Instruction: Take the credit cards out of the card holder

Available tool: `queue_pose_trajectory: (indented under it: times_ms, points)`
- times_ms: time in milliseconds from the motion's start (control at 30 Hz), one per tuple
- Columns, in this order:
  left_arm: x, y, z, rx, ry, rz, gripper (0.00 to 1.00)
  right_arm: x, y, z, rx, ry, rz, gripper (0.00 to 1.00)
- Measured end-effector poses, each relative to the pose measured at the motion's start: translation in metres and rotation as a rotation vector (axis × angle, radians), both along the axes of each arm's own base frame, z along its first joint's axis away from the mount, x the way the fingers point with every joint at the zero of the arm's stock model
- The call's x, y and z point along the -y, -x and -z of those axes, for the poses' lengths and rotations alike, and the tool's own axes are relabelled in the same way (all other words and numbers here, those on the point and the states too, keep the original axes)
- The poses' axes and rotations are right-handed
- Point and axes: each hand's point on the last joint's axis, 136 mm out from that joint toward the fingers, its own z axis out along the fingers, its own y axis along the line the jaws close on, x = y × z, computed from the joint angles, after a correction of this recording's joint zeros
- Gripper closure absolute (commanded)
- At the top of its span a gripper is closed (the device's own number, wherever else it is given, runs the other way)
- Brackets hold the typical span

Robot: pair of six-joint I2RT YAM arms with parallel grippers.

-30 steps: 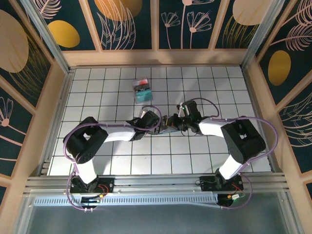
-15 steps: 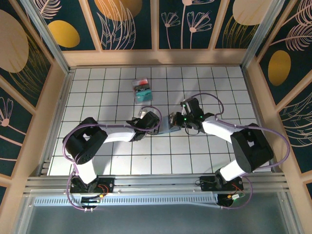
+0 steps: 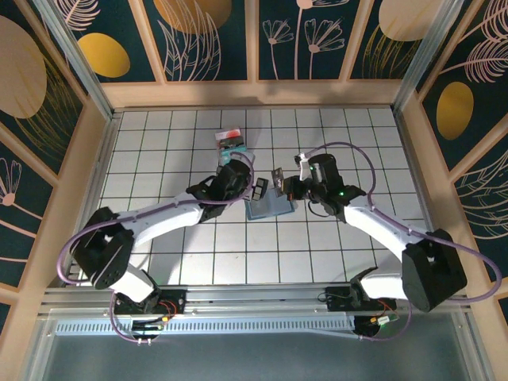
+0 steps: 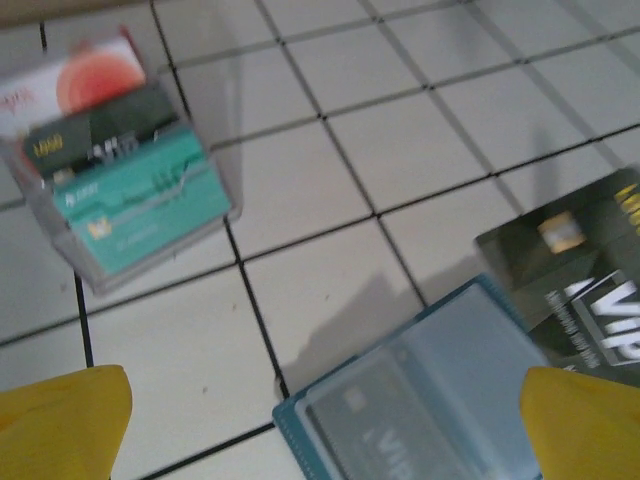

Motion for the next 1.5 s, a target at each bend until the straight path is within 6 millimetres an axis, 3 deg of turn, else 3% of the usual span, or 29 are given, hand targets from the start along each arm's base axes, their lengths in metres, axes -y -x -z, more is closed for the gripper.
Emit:
queue_pose_trajectory:
  times_ms: [200,300,500,933,1233,1367,1500]
  points:
    - [-0.009,-0.003,-0.05,0.07,0.096,0.119,0.03,-0.011,0.011,-0.017,0.093,-0.007,-0.143,1.0]
    - [-0.005,0.004,-0.064,0.099,0.112,0.22,0.04,-0.016,0.016,-0.02,0.126,-0.003,-0.21,1.0]
    - [0.014,0.027,-0.066,0.118,0.093,0.455,0.13,-0.023,0.034,-0.031,0.183,-0.012,-0.338,1.0]
    - [0.019,0.052,-0.06,0.117,0.045,0.735,0.34,-0.035,0.059,-0.053,0.21,-0.069,-0.514,1.0]
    - [0.031,0.061,-0.048,0.064,0.044,0.876,0.68,-0.038,0.067,-0.062,0.223,-0.089,-0.562,1.0]
    - [0.031,0.068,-0.046,0.039,0.043,0.926,0.97,-0.037,0.067,-0.059,0.207,-0.079,-0.556,1.0]
    - [0.03,0.076,-0.045,0.022,0.051,0.96,1.0,-0.034,0.064,-0.057,0.204,-0.067,-0.539,1.0]
